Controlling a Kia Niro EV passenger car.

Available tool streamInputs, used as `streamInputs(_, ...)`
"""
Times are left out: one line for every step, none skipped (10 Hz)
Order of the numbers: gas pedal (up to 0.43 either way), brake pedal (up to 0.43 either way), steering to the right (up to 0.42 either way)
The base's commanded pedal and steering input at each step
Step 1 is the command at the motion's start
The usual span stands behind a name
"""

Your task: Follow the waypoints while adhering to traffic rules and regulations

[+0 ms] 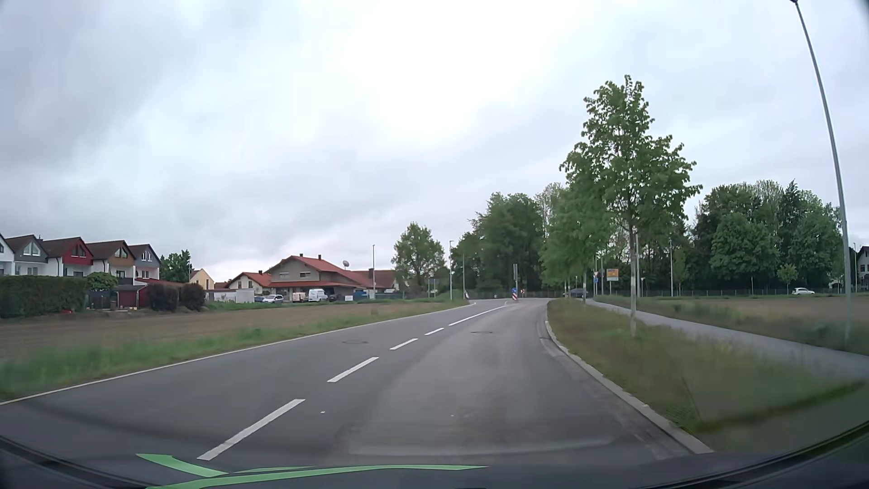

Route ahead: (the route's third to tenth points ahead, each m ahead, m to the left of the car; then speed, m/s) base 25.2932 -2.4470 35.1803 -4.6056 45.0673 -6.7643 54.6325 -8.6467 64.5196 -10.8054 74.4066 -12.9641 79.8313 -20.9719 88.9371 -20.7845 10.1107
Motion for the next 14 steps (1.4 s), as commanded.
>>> streamInputs(0.11, 0.0, 0.051)
streamInputs(0.11, 0.0, 0.051)
streamInputs(0.118, 0.0, 0.05)
streamInputs(0.118, 0.0, 0.048)
streamInputs(0.118, 0.0, 0.046)
streamInputs(0.118, 0.0, 0.044)
streamInputs(0.118, 0.0, 0.041)
streamInputs(0.118, 0.0, 0.039)
streamInputs(0.118, 0.0, 0.038)
streamInputs(0.118, 0.0, 0.037)
streamInputs(0.118, 0.0, 0.036)
streamInputs(0.118, 0.0, 0.036)
streamInputs(0.118, 0.0, 0.035)
streamInputs(0.118, 0.0, 0.034)
